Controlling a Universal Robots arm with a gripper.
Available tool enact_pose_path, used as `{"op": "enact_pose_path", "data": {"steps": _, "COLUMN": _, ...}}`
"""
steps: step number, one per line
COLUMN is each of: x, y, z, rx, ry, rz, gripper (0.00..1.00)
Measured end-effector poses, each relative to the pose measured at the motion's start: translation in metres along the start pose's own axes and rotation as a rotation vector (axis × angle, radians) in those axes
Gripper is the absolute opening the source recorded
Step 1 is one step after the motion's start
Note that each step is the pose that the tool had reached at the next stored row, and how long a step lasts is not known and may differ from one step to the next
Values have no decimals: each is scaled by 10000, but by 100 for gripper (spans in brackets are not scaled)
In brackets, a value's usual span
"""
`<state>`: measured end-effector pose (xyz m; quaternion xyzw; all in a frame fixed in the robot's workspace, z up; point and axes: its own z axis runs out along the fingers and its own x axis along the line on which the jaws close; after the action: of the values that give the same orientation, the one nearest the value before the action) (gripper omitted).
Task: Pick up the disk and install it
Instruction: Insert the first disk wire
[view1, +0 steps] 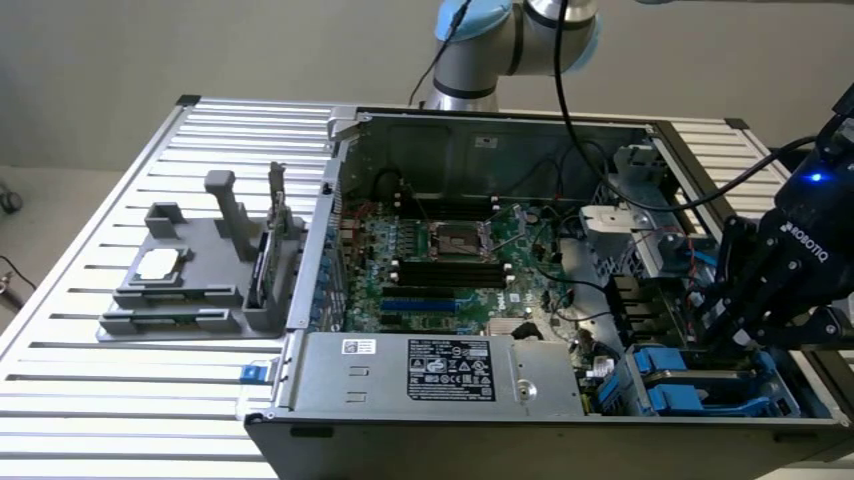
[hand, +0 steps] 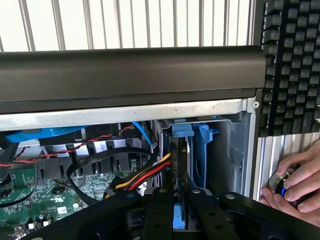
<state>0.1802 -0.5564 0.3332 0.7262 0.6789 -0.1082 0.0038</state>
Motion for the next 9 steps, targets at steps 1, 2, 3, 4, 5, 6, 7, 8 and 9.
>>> {"op": "enact_pose_path", "data": {"steps": 1, "x": 0, "y": 1, "z": 2, "rx": -1, "ry": 0, "rz": 0, "gripper": 16}}
{"op": "enact_pose_path", "data": {"steps": 2, "x": 1, "y": 2, "z": 4, "rx": 0, "ry": -1, "rz": 1, "gripper": 16}}
{"op": "enact_pose_path", "data": {"steps": 3, "x": 1, "y": 3, "z": 6, "rx": 0, "ry": -1, "rz": 0, "gripper": 16}}
{"op": "enact_pose_path", "data": {"steps": 4, "x": 2, "y": 5, "z": 9, "rx": 0, "ry": 0, "rz": 0, "gripper": 16}}
{"op": "enact_pose_path", "data": {"steps": 5, "x": 2, "y": 7, "z": 11, "rx": 0, "ry": 2, "rz": -1, "gripper": 16}}
{"op": "enact_pose_path", "data": {"steps": 6, "x": 3, "y": 9, "z": 12, "rx": 0, "ry": 2, "rz": 0, "gripper": 16}}
{"op": "enact_pose_path", "data": {"steps": 7, "x": 3, "y": 12, "z": 13, "rx": 0, "ry": 1, "rz": 0, "gripper": 16}}
{"op": "enact_pose_path", "data": {"steps": 8, "x": 3, "y": 13, "z": 14, "rx": 0, "ry": 0, "rz": 0, "gripper": 16}}
{"op": "enact_pose_path", "data": {"steps": 9, "x": 3, "y": 15, "z": 15, "rx": 0, "ry": 0, "rz": 1, "gripper": 16}}
